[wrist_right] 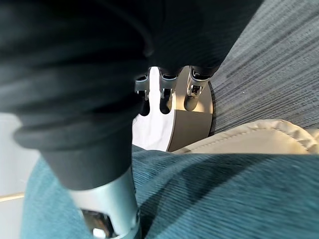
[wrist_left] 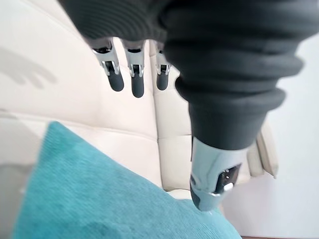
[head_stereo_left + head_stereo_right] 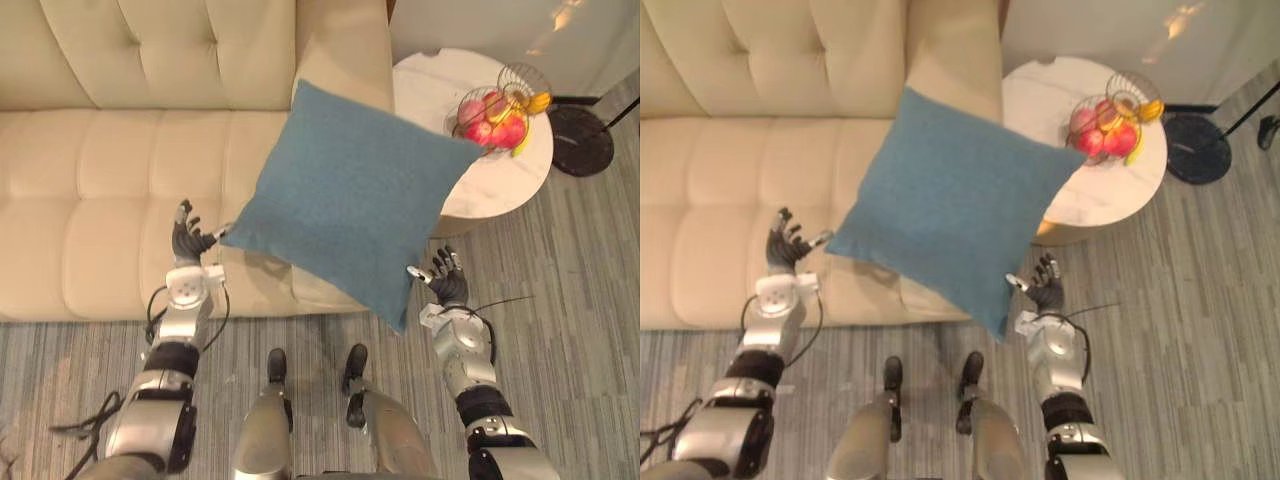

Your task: Pick up cushions and gather them together orderly.

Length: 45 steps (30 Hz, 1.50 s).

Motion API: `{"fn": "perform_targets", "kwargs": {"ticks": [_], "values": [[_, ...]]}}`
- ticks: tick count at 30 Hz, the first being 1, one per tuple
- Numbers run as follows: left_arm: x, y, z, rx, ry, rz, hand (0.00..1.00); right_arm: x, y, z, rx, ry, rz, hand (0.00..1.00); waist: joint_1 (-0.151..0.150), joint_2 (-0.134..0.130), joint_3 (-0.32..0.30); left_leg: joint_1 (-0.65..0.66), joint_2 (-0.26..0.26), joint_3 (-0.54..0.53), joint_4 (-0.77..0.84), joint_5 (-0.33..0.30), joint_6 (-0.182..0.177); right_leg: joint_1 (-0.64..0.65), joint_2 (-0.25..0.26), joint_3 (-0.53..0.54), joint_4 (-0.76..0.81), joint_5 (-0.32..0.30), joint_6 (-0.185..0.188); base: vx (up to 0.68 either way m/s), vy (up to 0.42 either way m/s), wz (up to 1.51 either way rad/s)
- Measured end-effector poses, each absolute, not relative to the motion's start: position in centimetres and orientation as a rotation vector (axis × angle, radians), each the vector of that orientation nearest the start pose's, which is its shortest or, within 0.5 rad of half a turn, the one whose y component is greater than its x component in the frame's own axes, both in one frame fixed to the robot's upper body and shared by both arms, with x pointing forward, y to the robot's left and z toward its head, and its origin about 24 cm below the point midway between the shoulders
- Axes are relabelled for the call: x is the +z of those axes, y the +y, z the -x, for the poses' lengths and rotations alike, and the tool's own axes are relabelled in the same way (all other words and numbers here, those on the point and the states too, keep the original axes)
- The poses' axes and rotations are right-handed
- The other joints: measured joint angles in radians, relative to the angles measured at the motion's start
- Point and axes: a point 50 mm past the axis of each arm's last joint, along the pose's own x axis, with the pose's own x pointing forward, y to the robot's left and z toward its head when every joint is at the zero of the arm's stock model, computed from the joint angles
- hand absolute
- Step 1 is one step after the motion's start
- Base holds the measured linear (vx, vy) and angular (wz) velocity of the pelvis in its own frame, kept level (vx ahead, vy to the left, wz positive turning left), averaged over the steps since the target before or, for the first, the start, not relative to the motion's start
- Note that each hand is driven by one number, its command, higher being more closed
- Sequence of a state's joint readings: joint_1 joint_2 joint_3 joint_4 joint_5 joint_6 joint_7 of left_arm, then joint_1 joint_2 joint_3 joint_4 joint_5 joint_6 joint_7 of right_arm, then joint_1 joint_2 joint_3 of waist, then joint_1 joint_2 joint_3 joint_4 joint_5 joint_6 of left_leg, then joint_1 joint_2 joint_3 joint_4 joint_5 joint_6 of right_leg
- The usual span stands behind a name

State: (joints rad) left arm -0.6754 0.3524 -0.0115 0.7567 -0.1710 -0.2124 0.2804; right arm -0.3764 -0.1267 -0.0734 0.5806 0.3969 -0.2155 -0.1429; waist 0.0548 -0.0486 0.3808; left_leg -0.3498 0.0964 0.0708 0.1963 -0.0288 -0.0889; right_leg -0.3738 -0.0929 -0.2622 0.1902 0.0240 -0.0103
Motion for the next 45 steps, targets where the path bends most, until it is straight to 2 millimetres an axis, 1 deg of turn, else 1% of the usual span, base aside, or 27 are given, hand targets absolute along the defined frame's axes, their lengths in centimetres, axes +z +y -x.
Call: {"fn": "perform_targets", "kwargs": {"ticks": [2, 3, 4, 5, 6, 8, 11, 12, 13, 15, 16, 18, 20, 25, 28, 31, 32, 34, 35, 37, 39, 40, 41, 42, 43, 44, 45], "values": [[13.5, 21.1, -38.0, 0.275, -0.219, -0.187, 0.00, 5.3, -17.8, -33.0, -0.198, -0.059, -0.299, 0.00, 0.001, 0.000, 0.008, -0.093, 0.018, 0.006, 0.074, -0.037, -0.001, -0.068, 0.003, -0.002, 0.030, -0.001, -0.001, -0.19, -0.004, -0.05], [14.0, 20.7, -38.2, 0.264, -0.229, -0.193, 0.00, 5.7, -17.5, -33.3, -0.188, -0.070, -0.299, 0.00, 0.000, 0.000, 0.008, -0.108, 0.022, 0.012, 0.080, -0.037, -0.001, -0.082, 0.003, -0.003, 0.031, -0.001, -0.002, -0.19, -0.036, 0.02], [15.5, 19.4, -39.0, 0.226, -0.265, -0.210, 0.00, 6.9, -16.6, -34.1, -0.159, -0.101, -0.317, 0.00, -0.002, 0.001, 0.011, -0.151, 0.061, 0.066, 0.105, -0.029, -0.003, -0.114, 0.010, -0.007, 0.035, 0.005, -0.010, -0.10, -0.046, 0.04], [16.5, 18.2, -39.4, 0.195, -0.294, -0.210, 0.00, 8.1, -15.7, -34.6, -0.129, -0.130, -0.314, 0.00, -0.002, 0.000, 0.027, -0.162, 0.064, 0.071, 0.111, -0.024, 0.001, -0.121, 0.011, -0.009, 0.034, 0.011, -0.014, -0.07, -0.046, 0.03], [16.8, 17.9, -39.5, 0.188, -0.303, -0.205, 0.00, 8.5, -15.3, -34.8, -0.118, -0.141, -0.315, 0.00, -0.001, 0.000, 0.032, -0.165, 0.066, 0.071, 0.115, -0.024, 0.002, -0.123, 0.012, -0.009, 0.034, 0.012, -0.015, -0.03, -0.016, -0.04], [18.0, 16.7, -39.9, 0.172, -0.332, -0.190, 0.00, 10.4, -13.8, -35.2, -0.073, -0.201, -0.334, 0.00, -0.001, 0.000, 0.033, -0.200, 0.069, 0.071, 0.121, -0.018, 0.007, -0.158, 0.014, -0.008, 0.033, 0.023, -0.017, -0.02, -0.015, -0.08], [19.3, 15.9, -40.6, 0.175, -0.342, -0.182, 0.00, 12.8, -12.3, -35.8, -0.043, -0.264, -0.357, 0.00, -0.005, -0.001, 0.049, -0.229, 0.069, 0.077, 0.127, 0.000, 0.000, -0.189, 0.015, -0.003, 0.030, 0.035, -0.021, 0.05, -0.016, -0.06], [19.2, 15.8, -40.6, 0.175, -0.339, -0.183, 0.00, 12.9, -12.3, -35.9, -0.043, -0.268, -0.357, 1.00, -0.005, 0.000, 0.050, -0.231, 0.070, 0.076, 0.128, 0.000, 0.000, -0.189, 0.015, -0.003, 0.030, 0.035, -0.021, 0.05, -0.013, 0.02], [19.1, 15.7, -40.6, 0.176, -0.335, -0.185, 1.00, 13.2, -12.2, -36.0, -0.044, -0.275, -0.357, 1.00, -0.006, -0.001, 0.050, -0.232, 0.070, 0.076, 0.128, 0.000, 0.000, -0.189, 0.016, -0.004, 0.028, 0.035, -0.021, 0.05, -0.012, 0.02], [19.1, 15.2, -40.6, 0.172, -0.336, -0.173, 1.00, 14.3, -12.0, -36.3, -0.038, -0.304, -0.367, 1.00, -0.009, 0.000, 0.050, -0.240, 0.070, 0.075, 0.127, 0.000, 0.000, -0.189, 0.019, -0.003, 0.012, 0.044, -0.018, 0.05, -0.011, 0.00], [19.2, 15.1, -40.6, 0.172, -0.337, -0.172, 1.00, 14.6, -11.9, -36.4, -0.038, -0.312, -0.368, 1.00, -0.009, 0.000, 0.050, -0.242, 0.070, 0.075, 0.126, 0.000, 0.000, -0.190, 0.020, -0.003, 0.008, 0.047, -0.018, 0.02, -0.003, -0.05], [19.4, 15.2, -40.6, 0.180, -0.344, -0.150, 1.00, 15.9, -12.0, -36.7, -0.042, -0.350, -0.363, 1.00, -0.008, 0.000, 0.050, -0.250, 0.069, 0.081, 0.120, 0.003, 0.003, -0.195, 0.022, 0.003, -0.013, 0.064, -0.016, 0.02, 0.001, -0.06], [19.5, 15.4, -40.6, 0.197, -0.344, -0.124, 1.00, 16.3, -12.2, -36.8, -0.044, -0.358, -0.372, 1.00, -0.008, 0.000, 0.050, -0.253, 0.068, 0.081, 0.119, 0.004, 0.004, -0.195, 0.023, 0.003, -0.021, 0.069, -0.017, 0.00, 0.000, 0.00], [21.1, 15.3, -40.2, 0.180, -0.405, -0.029, 1.00, 17.5, -12.5, -37.0, -0.042, -0.395, -0.400, 1.00, -0.007, 0.000, 0.050, -0.230, 0.056, 0.080, 0.076, 0.030, 0.001, -0.191, 0.019, 0.005, -0.027, 0.071, -0.019, 0.03, -0.013, 0.02], [22.1, 15.0, -39.7, 0.166, -0.459, 0.018, 1.00, 17.4, -12.5, -37.0, -0.040, -0.389, -0.428, 1.00, -0.006, 0.001, 0.050, -0.178, 0.050, 0.080, 0.046, 0.039, -0.002, -0.148, 0.019, 0.006, -0.041, 0.071, -0.019, 0.06, -0.020, -0.01], [22.2, 14.6, -38.9, 0.145, -0.502, 0.027, 1.00, 17.0, -12.7, -36.6, -0.044, -0.393, -0.431, 1.00, -0.007, 0.002, 0.051, -0.125, 0.046, 0.083, 0.021, 0.041, -0.004, -0.104, 0.019, 0.011, -0.054, 0.071, -0.019, 0.07, -0.001, -0.02], [22.0, 14.4, -38.4, 0.134, -0.519, 0.035, 1.00, 16.8, -12.6, -36.1, -0.036, -0.400, -0.433, 1.00, -0.007, 0.003, 0.052, -0.100, 0.044, 0.085, 0.012, 0.041, -0.004, -0.085, 0.019, 0.012, -0.058, 0.069, -0.017, 0.06, 0.008, -0.02], [20.8, 14.3, -37.4, 0.128, -0.521, 0.048, 1.00, 15.4, -12.5, -34.9, -0.023, -0.388, -0.431, 1.00, -0.009, 0.004, 0.052, -0.049, 0.040, 0.084, -0.011, 0.042, -0.007, -0.043, 0.018, 0.015, -0.058, 0.059, -0.009, 0.08, 0.010, 0.02], [19.3, 14.1, -36.3, 0.116, -0.507, 0.072, 1.00, 14.0, -12.6, -33.9, -0.023, -0.364, -0.426, 1.00, -0.011, 0.005, 0.052, 0.000, 0.034, 0.083, -0.028, 0.042, -0.007, -0.002, 0.016, 0.015, -0.056, 0.046, -0.007, 0.08, 0.014, 0.07], [18.0, 13.9, -35.3, 0.109, -0.495, 0.098, 1.00, 13.0, -12.7, -33.0, -0.026, -0.346, -0.421, 1.00, -0.016, 0.005, 0.052, 0.043, 0.029, 0.080, -0.048, 0.042, -0.007, 0.033, 0.014, 0.015, -0.052, 0.031, -0.004, 0.07, 0.022, 0.11], [16.2, 13.8, -33.6, 0.100, -0.481, 0.132, 1.00, 11.7, -13.0, -31.6, -0.025, -0.330, -0.422, 1.00, -0.020, 0.007, 0.050, 0.101, 0.019, 0.074, -0.076, 0.041, -0.008, 0.082, 0.012, 0.013, -0.051, 0.016, 0.001, 0.03, 0.029, 0.11], [16.0, 13.8, -33.5, 0.100, -0.480, 0.133, 1.00, 11.6, -13.0, -31.5, -0.024, -0.329, -0.423, 1.00, -0.021, 0.007, 0.050, 0.107, 0.019, 0.074, -0.080, 0.041, -0.008, 0.086, 0.012, 0.013, -0.052, 0.015, 0.001, 0.02, 0.020, 0.07], [15.2, 13.9, -32.7, 0.101, -0.470, 0.141, 1.00, 11.2, -12.9, -30.8, -0.016, -0.322, -0.415, 1.00, -0.024, 0.010, 0.045, 0.128, 0.017, 0.071, -0.094, 0.042, -0.008, 0.103, 0.011, 0.009, -0.055, 0.011, 0.003, 0.05, 0.025, 0.09], [14.2, 14.1, -31.9, 0.108, -0.447, 0.150, 1.00, 10.5, -12.9, -30.0, -0.001, -0.316, -0.392, 1.00, -0.026, 0.016, 0.034, 0.149, 0.015, 0.068, -0.107, 0.043, -0.008, 0.122, 0.010, 0.005, -0.058, 0.007, 0.005, 0.05, 0.025, 0.11], [13.8, 14.2, -31.7, 0.111, -0.439, 0.151, 1.00, 10.3, -12.8, -29.8, 0.004, -0.313, -0.389, 1.00, -0.027, 0.018, 0.032, 0.157, 0.014, 0.067, -0.111, 0.044, -0.008, 0.130, 0.010, 0.003, -0.059, 0.005, 0.005, 0.09, 0.032, 0.13], [12.8, 14.4, -31.0, 0.115, -0.413, 0.157, 1.00, 9.7, -12.8, -29.4, 0.013, -0.296, -0.384, 1.00, -0.031, 0.025, 0.019, 0.175, 0.011, 0.060, -0.119, 0.048, -0.008, 0.152, 0.008, -0.004, -0.063, 0.001, 0.007, 0.08, 0.024, 0.18], [11.4, 14.3, -30.2, 0.115, -0.368, 0.176, 1.00, 8.7, -13.0, -28.5, 0.009, -0.268, -0.373, 1.00, -0.032, 0.035, -0.017, 0.187, 0.010, 0.054, -0.127, 0.048, -0.008, 0.171, 0.009, -0.012, -0.081, 0.000, 0.008, 0.10, 0.028, 0.18]]}}
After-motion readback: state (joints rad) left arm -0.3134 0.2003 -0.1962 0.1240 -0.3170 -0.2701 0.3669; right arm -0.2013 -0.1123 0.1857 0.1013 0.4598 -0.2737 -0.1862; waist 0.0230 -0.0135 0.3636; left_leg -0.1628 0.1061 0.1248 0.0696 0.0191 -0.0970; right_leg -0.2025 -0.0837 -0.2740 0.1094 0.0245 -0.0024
